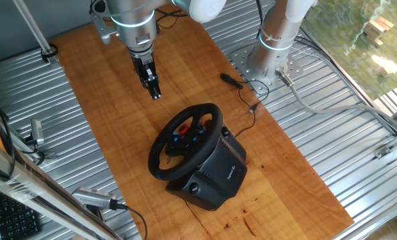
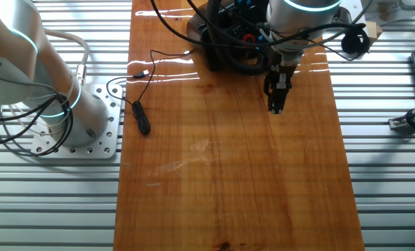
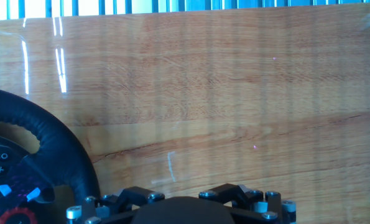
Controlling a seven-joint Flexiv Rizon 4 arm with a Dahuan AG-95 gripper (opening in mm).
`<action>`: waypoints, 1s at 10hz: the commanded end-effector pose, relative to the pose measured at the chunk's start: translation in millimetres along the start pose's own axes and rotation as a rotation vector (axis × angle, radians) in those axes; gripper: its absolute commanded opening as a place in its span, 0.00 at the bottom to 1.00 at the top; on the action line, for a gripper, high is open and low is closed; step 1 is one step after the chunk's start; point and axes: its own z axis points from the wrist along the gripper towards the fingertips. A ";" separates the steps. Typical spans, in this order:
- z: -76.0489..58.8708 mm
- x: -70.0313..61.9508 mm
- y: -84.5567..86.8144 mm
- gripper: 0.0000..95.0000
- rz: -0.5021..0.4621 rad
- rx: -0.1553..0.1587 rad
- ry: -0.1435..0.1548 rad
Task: Rotate the steering wheel 90 degrees counterclockwise
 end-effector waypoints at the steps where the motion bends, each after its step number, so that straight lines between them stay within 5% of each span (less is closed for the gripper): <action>1: 0.0 0.1 0.0 0.00 -0.017 -0.005 0.006; 10: -0.8 0.3 0.4 0.00 -0.014 -0.003 0.007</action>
